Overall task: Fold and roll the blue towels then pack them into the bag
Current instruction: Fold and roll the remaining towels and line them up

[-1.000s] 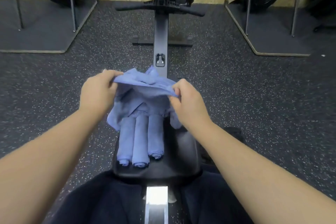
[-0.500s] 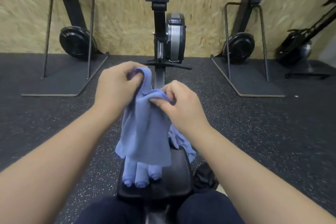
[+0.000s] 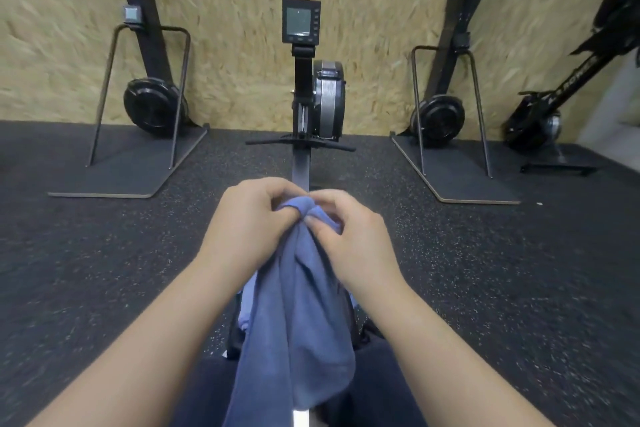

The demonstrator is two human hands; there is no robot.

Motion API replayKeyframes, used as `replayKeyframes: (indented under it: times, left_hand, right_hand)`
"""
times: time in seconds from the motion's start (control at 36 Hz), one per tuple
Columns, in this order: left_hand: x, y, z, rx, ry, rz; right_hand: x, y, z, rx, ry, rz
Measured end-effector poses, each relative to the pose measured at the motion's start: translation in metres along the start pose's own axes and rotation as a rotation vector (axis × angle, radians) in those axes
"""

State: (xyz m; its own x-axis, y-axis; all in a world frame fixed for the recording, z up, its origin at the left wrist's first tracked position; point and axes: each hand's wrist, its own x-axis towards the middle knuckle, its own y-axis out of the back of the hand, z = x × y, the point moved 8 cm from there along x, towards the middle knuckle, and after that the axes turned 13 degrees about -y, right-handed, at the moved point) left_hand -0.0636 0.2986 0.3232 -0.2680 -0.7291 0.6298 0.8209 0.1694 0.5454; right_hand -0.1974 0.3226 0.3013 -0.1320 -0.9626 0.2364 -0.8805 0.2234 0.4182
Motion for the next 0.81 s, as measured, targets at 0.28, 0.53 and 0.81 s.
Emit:
replayKeyframes:
  times: [0.28,0.53,0.81]
  left_hand:
    - [-0.055,-0.003,-0.004,-0.035,0.095,0.012]
    - [-0.084,-0.018,-0.040,-0.081,0.225,0.016]
    - [-0.104,-0.034,-0.101,-0.065,0.368,-0.033]
  right_hand:
    - [-0.032,0.022,-0.001,0.068,0.017,0.152]
    - [-0.035,0.045,0.003,0.153,0.001,0.317]
    - [-0.029,0.060,0.024,0.210,-0.056,0.416]
